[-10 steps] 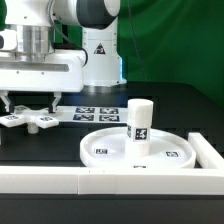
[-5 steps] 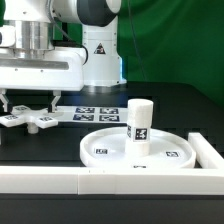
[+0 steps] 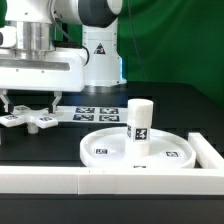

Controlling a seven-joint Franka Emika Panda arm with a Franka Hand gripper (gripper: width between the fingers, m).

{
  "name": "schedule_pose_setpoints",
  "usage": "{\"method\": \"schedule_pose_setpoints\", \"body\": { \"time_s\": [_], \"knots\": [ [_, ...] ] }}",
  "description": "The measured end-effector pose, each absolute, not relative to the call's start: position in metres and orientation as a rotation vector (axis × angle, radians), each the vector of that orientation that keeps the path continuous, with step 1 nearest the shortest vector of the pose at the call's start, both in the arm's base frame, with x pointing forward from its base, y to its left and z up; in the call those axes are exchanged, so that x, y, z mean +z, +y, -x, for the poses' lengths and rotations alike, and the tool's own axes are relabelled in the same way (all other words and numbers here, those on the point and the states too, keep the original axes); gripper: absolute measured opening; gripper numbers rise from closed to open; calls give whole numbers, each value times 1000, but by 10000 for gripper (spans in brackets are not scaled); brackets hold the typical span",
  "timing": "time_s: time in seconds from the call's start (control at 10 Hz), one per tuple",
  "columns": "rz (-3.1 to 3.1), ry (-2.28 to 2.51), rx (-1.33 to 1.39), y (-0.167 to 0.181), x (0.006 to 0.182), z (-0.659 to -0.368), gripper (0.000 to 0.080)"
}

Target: Assemble round table

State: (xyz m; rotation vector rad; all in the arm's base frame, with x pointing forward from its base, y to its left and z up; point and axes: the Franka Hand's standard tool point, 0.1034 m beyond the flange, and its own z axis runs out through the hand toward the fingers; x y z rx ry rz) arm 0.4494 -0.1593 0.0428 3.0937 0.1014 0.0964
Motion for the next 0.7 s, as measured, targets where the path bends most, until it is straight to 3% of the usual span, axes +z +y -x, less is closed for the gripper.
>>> {"method": "schedule_pose_setpoints", "body": {
  "time_s": [0.2, 0.7],
  "knots": [
    [-3137, -217, 46, -164, 45, -443, 649],
    [-3160, -272, -11, -158, 42, -441, 649]
  ]
}}
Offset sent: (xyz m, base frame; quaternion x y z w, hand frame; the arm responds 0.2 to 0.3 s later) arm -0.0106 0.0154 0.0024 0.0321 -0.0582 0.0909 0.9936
